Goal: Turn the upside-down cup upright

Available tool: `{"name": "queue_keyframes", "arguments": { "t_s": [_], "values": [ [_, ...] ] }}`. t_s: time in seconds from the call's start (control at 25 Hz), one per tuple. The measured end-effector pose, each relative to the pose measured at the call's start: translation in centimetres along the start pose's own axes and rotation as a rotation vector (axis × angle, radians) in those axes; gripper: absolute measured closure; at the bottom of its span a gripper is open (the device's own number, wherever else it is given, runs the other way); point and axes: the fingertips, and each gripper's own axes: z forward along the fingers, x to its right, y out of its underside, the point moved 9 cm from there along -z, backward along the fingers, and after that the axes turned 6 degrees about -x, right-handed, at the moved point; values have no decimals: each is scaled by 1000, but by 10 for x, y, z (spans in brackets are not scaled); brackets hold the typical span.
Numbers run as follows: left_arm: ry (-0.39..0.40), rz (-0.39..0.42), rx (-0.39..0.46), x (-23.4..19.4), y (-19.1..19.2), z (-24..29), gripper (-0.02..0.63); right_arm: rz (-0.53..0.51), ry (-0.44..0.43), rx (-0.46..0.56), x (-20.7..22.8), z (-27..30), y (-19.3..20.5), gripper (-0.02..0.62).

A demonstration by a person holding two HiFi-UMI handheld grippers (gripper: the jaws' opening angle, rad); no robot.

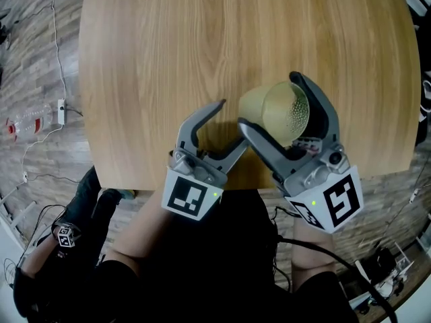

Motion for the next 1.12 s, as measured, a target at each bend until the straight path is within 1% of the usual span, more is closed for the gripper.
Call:
{"name": "queue_keyframes", "arguments": {
  "t_s": [0.16, 0.24, 0.32, 0.44, 0.52, 0.64, 0.76, 0.92, 1.12],
  "values": [
    [39, 30, 20, 5, -3, 8, 270, 23, -74, -10, -15, 5, 3, 212],
    [47, 35, 31, 6, -4, 11, 258, 26, -99, -22, -18, 6, 7, 212],
    [46, 34, 47, 7, -6, 14, 259, 47, -110, -29, -17, 4, 9, 212],
    [34, 34, 54, 10, -8, 16, 261, 90, -105, -41, -10, -3, 12, 212],
    [31, 50, 57, 11, -7, 17, 296, 114, -101, -37, -5, -5, 15, 212],
    [28, 67, 54, 10, -6, 19, 299, 150, -105, -29, 2, -6, 19, 212],
    [21, 93, 34, 8, -5, 21, 301, 173, -113, -30, 6, -5, 23, 212],
    [10, 136, 13, 6, -6, 22, 303, 160, -86, -31, 12, -7, 24, 212],
    [5, 147, -10, 7, -8, 24, 304, 145, -63, -27, 18, -10, 24, 212]
  ]
}}
